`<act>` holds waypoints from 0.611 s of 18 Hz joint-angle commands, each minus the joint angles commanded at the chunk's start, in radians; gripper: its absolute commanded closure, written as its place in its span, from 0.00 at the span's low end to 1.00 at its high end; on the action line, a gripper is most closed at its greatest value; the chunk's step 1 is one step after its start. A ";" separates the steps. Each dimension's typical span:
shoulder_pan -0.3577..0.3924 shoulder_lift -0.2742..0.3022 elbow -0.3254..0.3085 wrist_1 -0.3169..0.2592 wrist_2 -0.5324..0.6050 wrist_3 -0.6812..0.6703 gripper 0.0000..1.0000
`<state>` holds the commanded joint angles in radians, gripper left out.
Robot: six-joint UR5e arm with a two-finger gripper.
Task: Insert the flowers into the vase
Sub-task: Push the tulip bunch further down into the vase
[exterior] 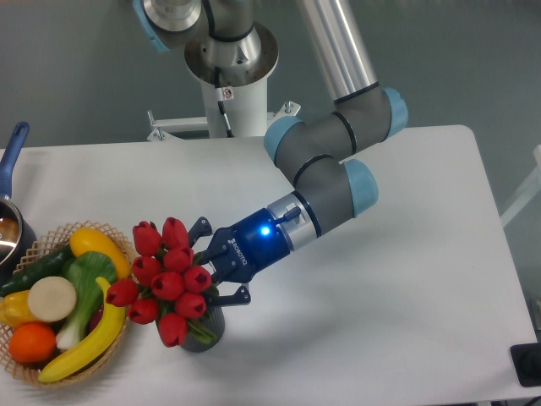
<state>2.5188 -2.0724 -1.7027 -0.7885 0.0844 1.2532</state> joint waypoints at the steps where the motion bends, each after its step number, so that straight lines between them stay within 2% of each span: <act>1: 0.000 -0.002 -0.002 0.002 0.000 0.002 0.62; 11: 0.003 -0.017 -0.029 0.002 0.006 0.046 0.60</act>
<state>2.5219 -2.0893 -1.7318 -0.7869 0.0905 1.2992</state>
